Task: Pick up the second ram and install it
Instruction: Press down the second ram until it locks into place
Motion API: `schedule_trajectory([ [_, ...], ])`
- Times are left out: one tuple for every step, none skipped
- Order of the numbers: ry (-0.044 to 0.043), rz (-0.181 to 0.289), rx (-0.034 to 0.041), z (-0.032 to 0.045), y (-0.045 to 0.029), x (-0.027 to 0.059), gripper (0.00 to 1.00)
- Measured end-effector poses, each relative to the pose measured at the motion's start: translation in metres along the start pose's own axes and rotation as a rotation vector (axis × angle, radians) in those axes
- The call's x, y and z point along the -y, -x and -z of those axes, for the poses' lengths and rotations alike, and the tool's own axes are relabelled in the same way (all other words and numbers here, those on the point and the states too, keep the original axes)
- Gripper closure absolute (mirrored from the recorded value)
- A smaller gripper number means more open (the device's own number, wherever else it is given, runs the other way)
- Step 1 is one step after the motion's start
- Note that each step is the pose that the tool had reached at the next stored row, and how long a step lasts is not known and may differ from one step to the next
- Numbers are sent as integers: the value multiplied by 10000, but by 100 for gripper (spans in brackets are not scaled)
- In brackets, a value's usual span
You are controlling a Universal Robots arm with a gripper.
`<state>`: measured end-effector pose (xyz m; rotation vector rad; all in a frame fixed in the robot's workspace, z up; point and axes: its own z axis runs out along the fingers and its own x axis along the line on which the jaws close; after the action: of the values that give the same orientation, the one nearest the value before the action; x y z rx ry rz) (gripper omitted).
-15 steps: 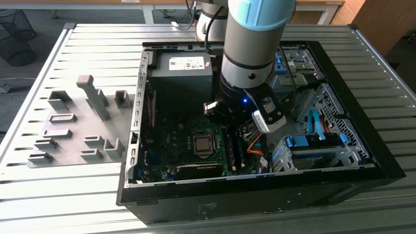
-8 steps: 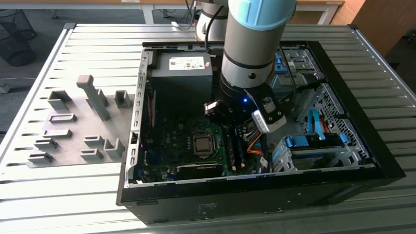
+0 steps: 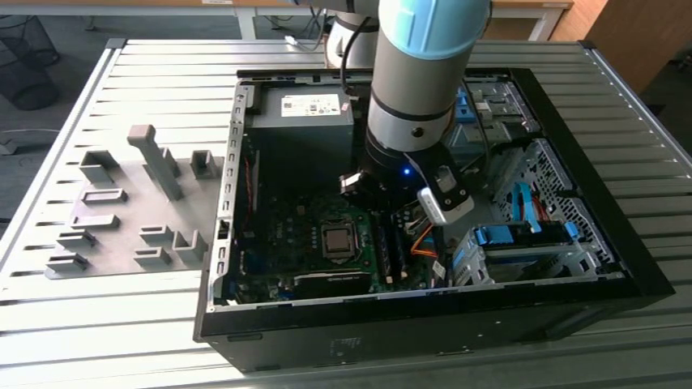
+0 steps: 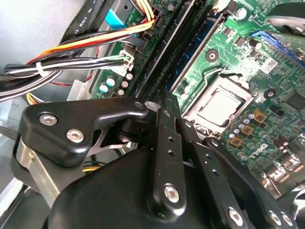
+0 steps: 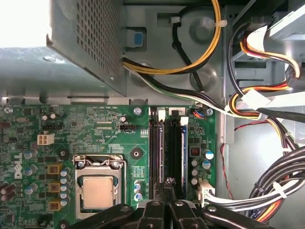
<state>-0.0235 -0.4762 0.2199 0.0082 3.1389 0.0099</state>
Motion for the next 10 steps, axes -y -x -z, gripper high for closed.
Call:
schedule_trajectory([
  [-2, 1, -1, -9, 0, 0, 89],
  [-3, 0, -1, -19, 0, 0, 89],
  [3, 0, 1, -35, 0, 0, 89],
  [-1, 0, -1, -49, 0, 0, 89],
  [-5, 0, -2, -57, 0, 0, 89],
  [-6, 0, -2, -58, 0, -1, 89],
  [-9, 0, -4, -54, 1, -1, 89],
  [-2, -1, -2, -44, 1, -2, 89],
  [25, -1, 6, -25, 1, -5, 89],
  [38, 0, 10, 7, 2, -7, 89],
])
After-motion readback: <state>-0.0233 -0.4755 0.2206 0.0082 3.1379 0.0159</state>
